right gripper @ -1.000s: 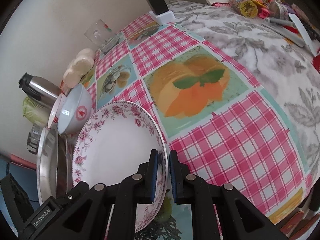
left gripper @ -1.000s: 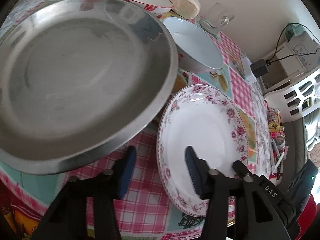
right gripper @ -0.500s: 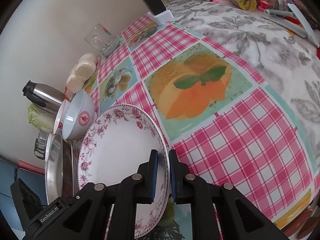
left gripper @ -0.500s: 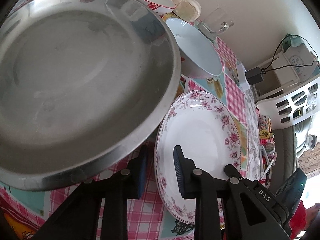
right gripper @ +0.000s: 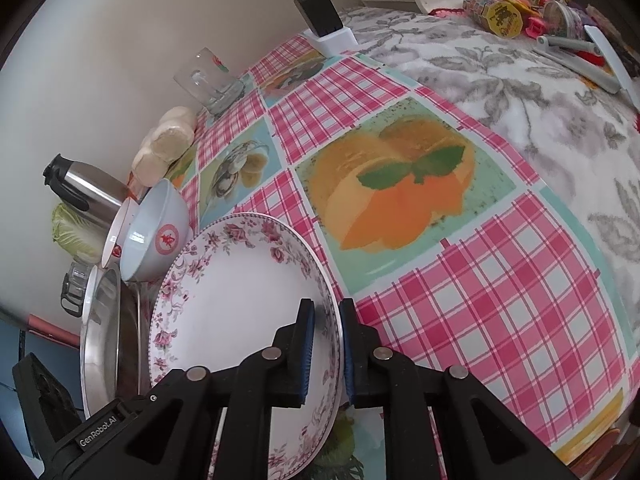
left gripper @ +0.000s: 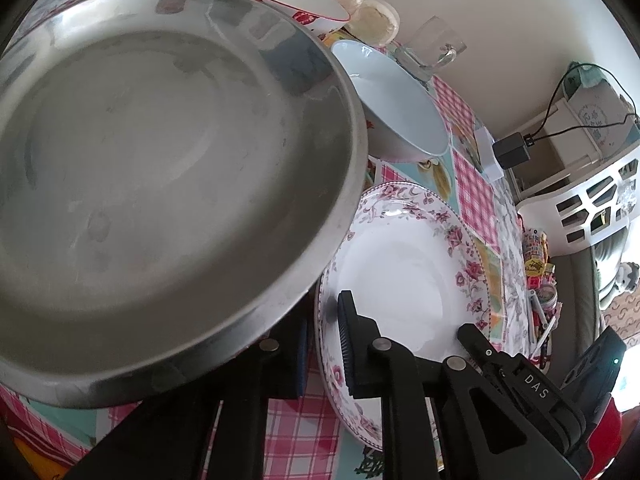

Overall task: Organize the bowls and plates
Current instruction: 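Close the left tool on the rose-rimmed plate's rim beside the right tool, then hold the rose-rimmed plate rim with both tools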

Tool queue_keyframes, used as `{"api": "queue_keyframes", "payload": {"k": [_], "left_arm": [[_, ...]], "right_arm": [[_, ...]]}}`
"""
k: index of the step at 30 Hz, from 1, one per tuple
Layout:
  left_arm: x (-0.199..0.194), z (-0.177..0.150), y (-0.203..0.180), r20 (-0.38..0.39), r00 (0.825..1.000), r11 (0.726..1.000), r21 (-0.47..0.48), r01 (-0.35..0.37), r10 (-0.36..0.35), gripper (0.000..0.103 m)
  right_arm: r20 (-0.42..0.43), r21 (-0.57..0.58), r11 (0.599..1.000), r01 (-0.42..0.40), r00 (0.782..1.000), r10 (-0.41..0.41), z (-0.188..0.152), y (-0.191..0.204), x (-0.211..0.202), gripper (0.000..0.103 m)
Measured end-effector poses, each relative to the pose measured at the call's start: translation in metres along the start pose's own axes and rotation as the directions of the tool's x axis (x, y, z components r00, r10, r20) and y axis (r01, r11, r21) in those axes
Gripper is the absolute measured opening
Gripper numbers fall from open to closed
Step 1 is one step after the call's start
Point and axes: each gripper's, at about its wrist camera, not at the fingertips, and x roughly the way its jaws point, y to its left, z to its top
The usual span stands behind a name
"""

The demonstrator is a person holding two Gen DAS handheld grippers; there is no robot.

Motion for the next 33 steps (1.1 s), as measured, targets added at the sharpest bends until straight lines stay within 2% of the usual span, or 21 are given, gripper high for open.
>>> {"api": "queue_keyframes", "payload": {"k": [10, 17, 24, 33], "left_arm": [[0.005, 0.001, -0.008, -0.002, 1.0, 0.999, 0.04, -0.001, 0.001, 0.014], [0.004, 0.001, -0.008, -0.011, 1.0, 0.999, 0.035, 0.0, 0.0, 0.013], [0.003, 0.001, -0.007, -0.04, 0.999, 1.0, 0.025, 0.009, -0.008, 0.013], [0.003, 0.001, -0.003, -0.057, 0.998, 1.0, 0.016, 0.023, -0.022, 0.012]], "right_arm": [[-0.009, -0.03, 1.0, 0.007, 1.0, -0.007, 0.0, 0.0, -0.003, 0.013], [-0.005, -0.031, 1.0, -0.001, 1.0, 0.001, -0.001, -0.002, -0.007, 0.01], [0.049, -0.011, 0.999, -0.032, 0.998, 0.032, 0.0, -0.01, -0.027, 0.007], [0.011, -0.026, 0.999, -0.024, 1.0, 0.024, -0.001, -0.008, -0.011, 0.008]]}}
